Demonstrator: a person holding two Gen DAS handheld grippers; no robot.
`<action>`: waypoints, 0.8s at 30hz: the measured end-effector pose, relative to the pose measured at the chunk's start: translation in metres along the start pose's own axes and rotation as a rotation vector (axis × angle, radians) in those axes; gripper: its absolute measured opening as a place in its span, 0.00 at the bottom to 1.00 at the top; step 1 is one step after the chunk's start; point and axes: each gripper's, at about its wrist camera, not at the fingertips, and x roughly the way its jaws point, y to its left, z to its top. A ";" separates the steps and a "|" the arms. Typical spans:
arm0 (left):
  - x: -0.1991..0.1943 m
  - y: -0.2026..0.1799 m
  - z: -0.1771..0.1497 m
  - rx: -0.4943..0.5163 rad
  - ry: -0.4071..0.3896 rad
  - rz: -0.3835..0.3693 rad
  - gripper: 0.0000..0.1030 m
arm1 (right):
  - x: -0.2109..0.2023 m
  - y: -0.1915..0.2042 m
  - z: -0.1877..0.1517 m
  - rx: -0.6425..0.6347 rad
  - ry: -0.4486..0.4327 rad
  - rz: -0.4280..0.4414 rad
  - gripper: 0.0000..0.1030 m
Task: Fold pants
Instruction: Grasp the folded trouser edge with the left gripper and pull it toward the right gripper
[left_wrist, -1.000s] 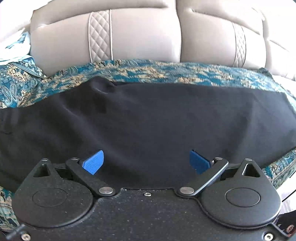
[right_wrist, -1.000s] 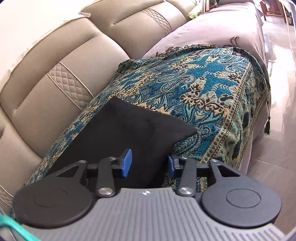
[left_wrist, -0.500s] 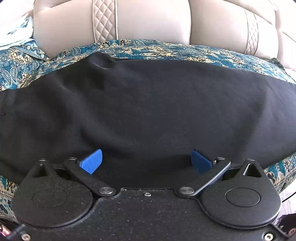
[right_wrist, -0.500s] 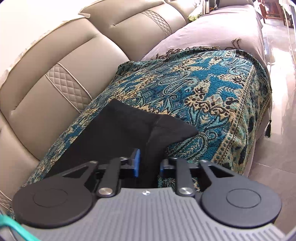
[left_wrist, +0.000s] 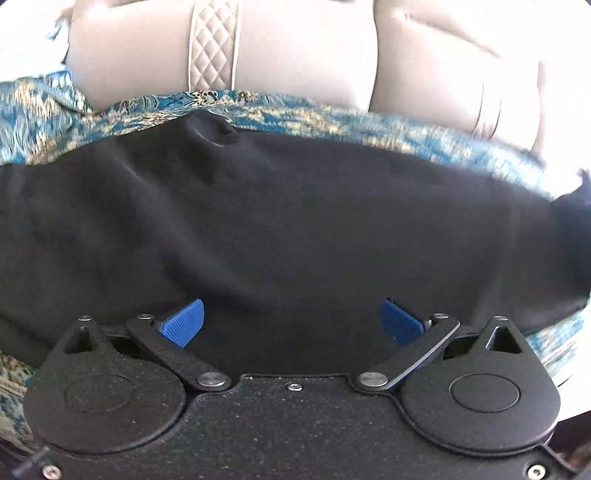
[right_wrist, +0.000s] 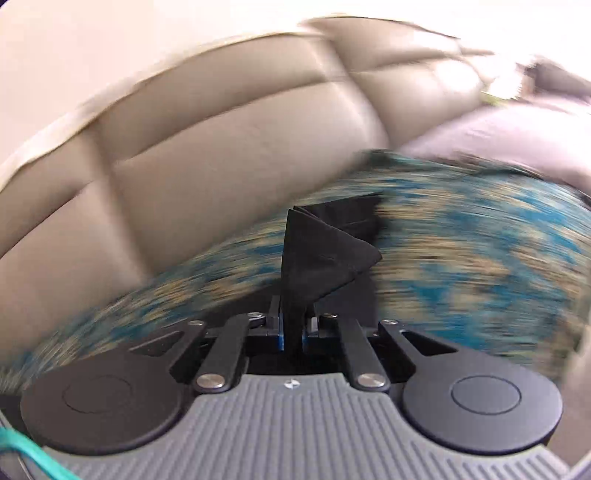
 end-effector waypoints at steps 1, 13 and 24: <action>-0.004 0.010 0.001 -0.038 -0.009 -0.030 1.00 | 0.001 0.025 -0.004 -0.056 0.011 0.053 0.10; -0.051 0.097 0.003 -0.184 -0.055 0.003 1.00 | -0.044 0.218 -0.121 -0.769 0.204 0.615 0.13; -0.053 0.073 0.009 -0.135 -0.053 -0.071 0.87 | -0.073 0.195 -0.132 -0.858 0.233 0.739 0.69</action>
